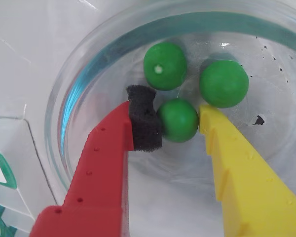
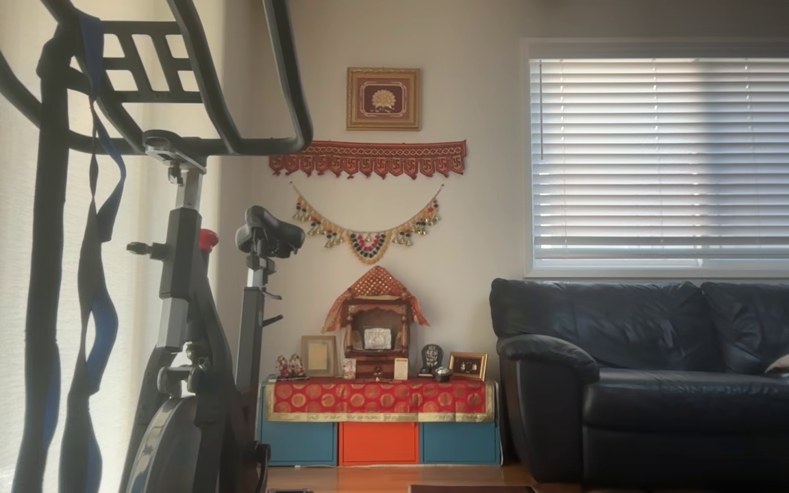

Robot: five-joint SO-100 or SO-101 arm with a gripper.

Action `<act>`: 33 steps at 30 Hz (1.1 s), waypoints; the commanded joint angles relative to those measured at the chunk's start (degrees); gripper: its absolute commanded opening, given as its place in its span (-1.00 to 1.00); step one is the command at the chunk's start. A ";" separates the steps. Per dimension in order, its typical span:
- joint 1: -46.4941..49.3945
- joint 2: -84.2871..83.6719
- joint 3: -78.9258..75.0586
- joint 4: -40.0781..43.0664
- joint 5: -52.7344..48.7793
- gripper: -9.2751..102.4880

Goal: Sort medicines into box.

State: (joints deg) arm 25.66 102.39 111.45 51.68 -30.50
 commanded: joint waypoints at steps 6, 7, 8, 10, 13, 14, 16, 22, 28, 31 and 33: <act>-2.02 3.34 -0.79 -2.90 -1.76 -0.73; -2.11 3.60 -0.35 -3.25 -1.76 -0.77; -2.11 3.87 0.09 -3.52 -1.76 -0.80; -2.20 4.48 0.88 -3.78 -1.85 -0.81; -2.20 5.10 1.76 -4.04 -1.93 -0.81; -2.20 5.19 1.85 -4.13 -1.93 -0.81; -2.29 5.19 1.93 -4.22 -1.93 -0.81; -1.32 2.81 -3.87 3.08 -5.89 -0.51; 0.97 -4.22 -18.72 21.18 -11.43 -0.33; 1.14 -5.62 -20.92 23.73 -12.92 -0.30; 1.14 -5.71 -20.92 23.73 -14.06 -0.32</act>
State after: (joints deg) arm 26.81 95.10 95.62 74.71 -43.42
